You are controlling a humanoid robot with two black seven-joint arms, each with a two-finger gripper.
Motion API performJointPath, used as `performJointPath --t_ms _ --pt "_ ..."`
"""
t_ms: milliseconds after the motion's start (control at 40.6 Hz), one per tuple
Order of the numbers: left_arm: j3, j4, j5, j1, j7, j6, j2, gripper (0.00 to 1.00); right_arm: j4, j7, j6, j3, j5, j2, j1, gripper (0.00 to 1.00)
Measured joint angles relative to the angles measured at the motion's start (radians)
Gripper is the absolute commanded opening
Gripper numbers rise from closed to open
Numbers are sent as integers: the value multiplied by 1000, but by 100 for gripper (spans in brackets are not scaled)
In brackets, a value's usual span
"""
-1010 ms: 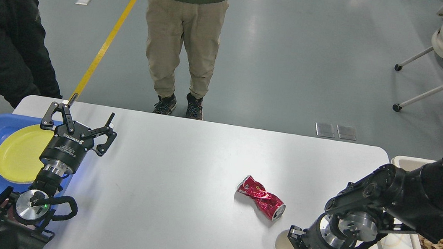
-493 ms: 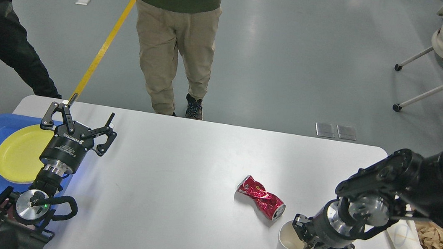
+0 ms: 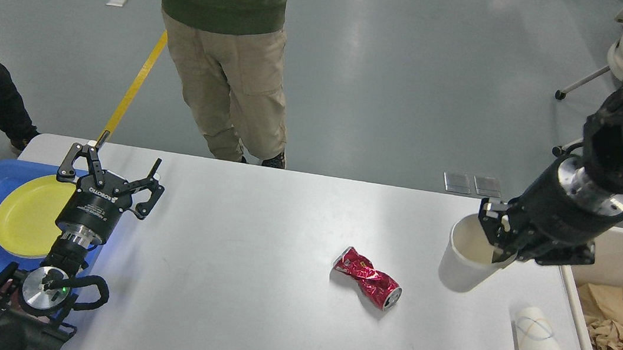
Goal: Tidy desktop
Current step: 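Lift the small white cup and carry it over the white bin, then lower the right gripper into the bin and release the cup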
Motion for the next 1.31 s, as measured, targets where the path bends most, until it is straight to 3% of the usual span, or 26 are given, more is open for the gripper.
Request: performJointPath --t_ms 148,296,394,936,1158,1306 --pt "0 0 0 0 0 0 0 96 37 31 14 -35 0 -7 83 0" --pt "0 0 0 0 0 1 0 96 49 129 43 -89 -1 22 133 0" --pt "0 0 0 0 0 1 0 96 49 164 52 -122 -6 29 140 0" --pt "0 0 0 0 0 0 0 96 -17 168 40 -219 -18 -18 94 0" --pt "0 0 0 0 0 0 0 96 -150 159 33 -280 -103 -129 -63 0" --pt "0 0 0 0 0 -1 0 96 -311 156 24 -286 -166 -282 -259 0"
